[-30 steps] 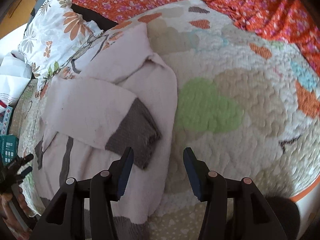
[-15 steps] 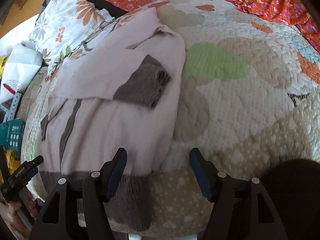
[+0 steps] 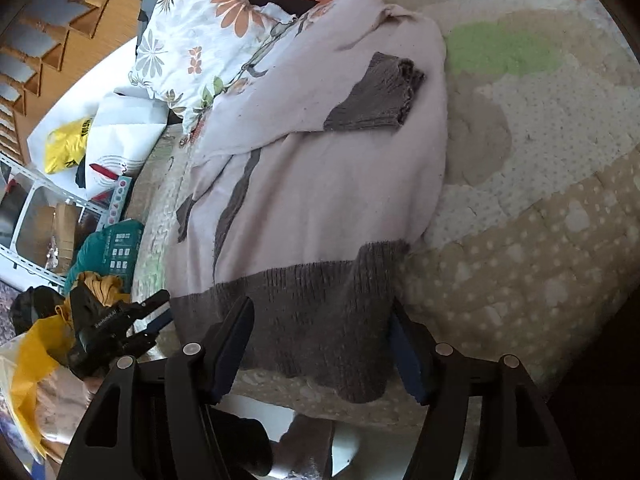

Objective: Fold small clothes
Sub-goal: 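Grasp the grey hem band with the right gripper, then fold the hem band up toward the collar with the right gripper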

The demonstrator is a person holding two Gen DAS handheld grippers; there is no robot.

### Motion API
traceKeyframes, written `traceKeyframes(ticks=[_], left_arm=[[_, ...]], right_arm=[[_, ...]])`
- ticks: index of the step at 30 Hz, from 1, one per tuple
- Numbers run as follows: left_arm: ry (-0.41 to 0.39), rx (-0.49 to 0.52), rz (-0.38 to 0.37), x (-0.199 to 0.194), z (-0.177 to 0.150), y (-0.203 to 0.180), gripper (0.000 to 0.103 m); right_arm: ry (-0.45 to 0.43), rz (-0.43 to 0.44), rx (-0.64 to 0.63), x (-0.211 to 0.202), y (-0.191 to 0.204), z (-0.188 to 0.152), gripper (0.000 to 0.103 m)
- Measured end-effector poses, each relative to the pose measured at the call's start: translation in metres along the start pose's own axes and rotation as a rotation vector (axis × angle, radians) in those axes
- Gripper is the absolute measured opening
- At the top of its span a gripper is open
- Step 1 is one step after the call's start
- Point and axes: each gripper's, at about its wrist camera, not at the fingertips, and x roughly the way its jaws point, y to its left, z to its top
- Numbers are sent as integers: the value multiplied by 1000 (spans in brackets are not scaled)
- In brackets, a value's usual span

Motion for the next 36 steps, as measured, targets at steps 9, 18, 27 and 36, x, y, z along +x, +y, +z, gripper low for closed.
traceKeyframes(ticks=[9,18,27,36], left_arm=[[55,50,-187,14,-10,-25,46],[72,16,-119,24,-9,-16,41],[88,25,-18,15,-4,-22,7],[17,48,-83,-70,-35,-26,6]], right_arm=[[19,131,98,2,-13,3,67],[70,81,12,24,9,1,59],[64,-15,51,21,4,11,10],[38,95,-43,-51,27,-15,9]])
